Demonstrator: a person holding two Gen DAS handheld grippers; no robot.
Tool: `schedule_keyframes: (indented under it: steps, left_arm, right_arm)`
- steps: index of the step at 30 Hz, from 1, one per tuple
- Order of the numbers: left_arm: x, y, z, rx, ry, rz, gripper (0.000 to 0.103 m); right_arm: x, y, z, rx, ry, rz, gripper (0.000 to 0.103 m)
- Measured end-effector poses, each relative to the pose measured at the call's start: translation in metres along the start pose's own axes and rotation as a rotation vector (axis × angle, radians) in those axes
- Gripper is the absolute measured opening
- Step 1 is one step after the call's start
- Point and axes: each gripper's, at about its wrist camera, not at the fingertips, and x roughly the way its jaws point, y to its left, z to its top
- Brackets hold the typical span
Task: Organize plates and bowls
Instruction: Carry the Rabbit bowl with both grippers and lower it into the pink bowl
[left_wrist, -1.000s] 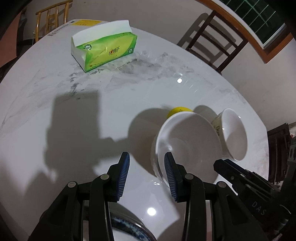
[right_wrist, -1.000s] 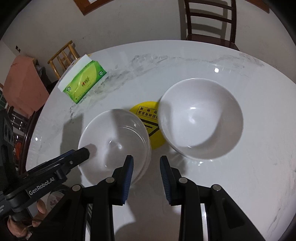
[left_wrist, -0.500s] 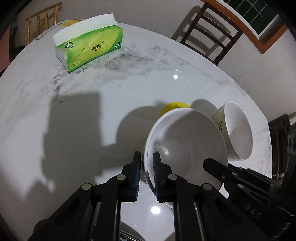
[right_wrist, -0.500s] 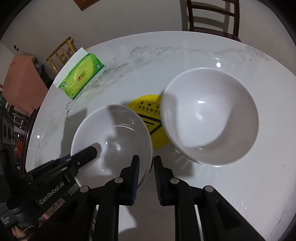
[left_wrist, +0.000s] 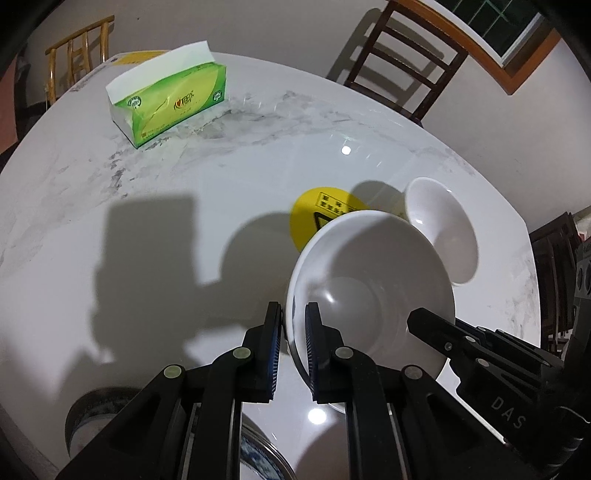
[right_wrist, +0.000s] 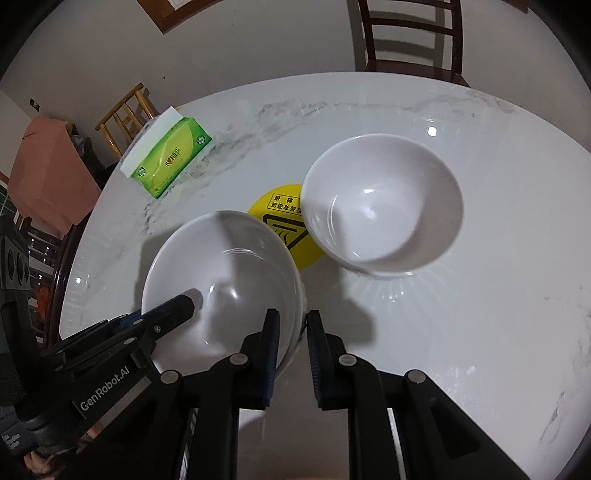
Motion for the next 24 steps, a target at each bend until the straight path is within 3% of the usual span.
schedule_keyframes:
  steps: [12, 24]
  left_arm:
    - [-0.036, -0.033, -0.021, 0.056, -0.031, -0.02, 0.01]
    - [-0.075, -0.061, -0.064, 0.092, -0.055, -0.036, 0.01]
  right_arm:
    - [-0.057, -0.01, -0.03, 0.007, -0.064, -0.01, 0.016]
    - [-0.107, -0.019, -0.075, 0.019, -0.118, -0.014, 0.016]
